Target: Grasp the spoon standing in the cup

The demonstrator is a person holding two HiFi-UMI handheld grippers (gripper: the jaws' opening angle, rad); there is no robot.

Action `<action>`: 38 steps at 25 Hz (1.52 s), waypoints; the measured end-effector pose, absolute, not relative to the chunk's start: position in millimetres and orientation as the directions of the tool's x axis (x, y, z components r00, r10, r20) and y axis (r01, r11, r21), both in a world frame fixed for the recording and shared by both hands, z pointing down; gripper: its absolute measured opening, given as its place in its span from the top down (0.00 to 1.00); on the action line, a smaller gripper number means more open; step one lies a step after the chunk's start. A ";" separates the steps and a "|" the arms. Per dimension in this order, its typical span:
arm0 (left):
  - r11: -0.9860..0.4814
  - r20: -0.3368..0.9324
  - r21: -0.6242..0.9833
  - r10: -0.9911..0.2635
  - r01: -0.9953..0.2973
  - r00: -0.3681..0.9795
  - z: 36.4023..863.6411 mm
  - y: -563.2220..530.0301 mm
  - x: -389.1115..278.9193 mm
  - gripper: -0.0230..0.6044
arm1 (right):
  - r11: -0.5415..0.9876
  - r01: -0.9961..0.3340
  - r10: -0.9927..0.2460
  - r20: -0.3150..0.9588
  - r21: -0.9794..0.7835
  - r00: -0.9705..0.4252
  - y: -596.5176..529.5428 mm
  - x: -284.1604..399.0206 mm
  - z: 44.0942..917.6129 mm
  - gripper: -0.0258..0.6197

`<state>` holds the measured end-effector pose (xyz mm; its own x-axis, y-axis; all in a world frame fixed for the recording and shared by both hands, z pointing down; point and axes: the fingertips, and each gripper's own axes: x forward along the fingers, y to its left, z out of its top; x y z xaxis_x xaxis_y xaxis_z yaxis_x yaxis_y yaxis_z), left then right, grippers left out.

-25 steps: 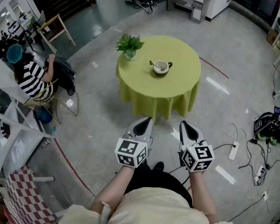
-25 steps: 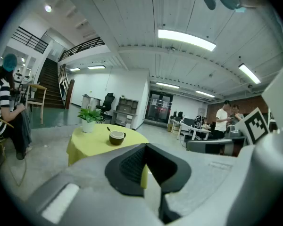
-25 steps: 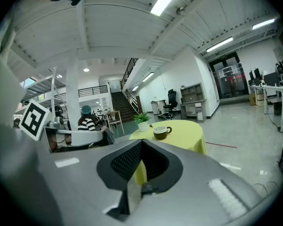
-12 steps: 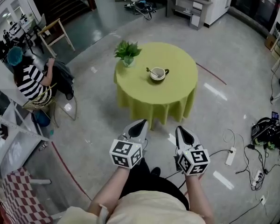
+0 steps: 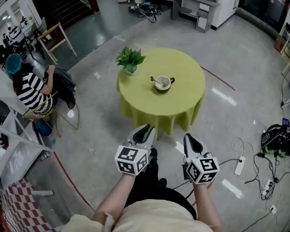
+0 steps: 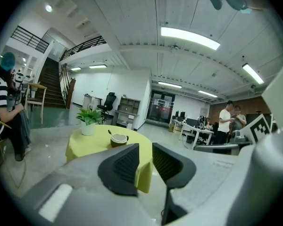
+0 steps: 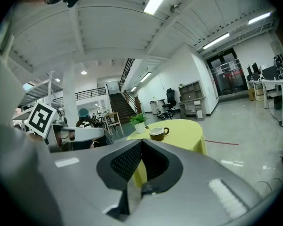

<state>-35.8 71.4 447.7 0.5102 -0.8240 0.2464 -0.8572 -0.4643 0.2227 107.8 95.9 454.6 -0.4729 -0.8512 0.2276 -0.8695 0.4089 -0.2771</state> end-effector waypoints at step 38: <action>-0.473 0.381 0.316 -0.731 -0.823 0.566 516.9 -201.9 -74.3 0.71 | 0.253 -0.918 -0.868 0.348 -0.304 -0.355 -156.4 75.1 489.6 0.96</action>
<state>-74.3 -201.9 516.9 0.5665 -0.7305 0.3813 -0.8225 -0.4729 0.3159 75.1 -156.4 489.6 -0.3549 -0.8677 0.3480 -0.9182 0.2535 -0.3043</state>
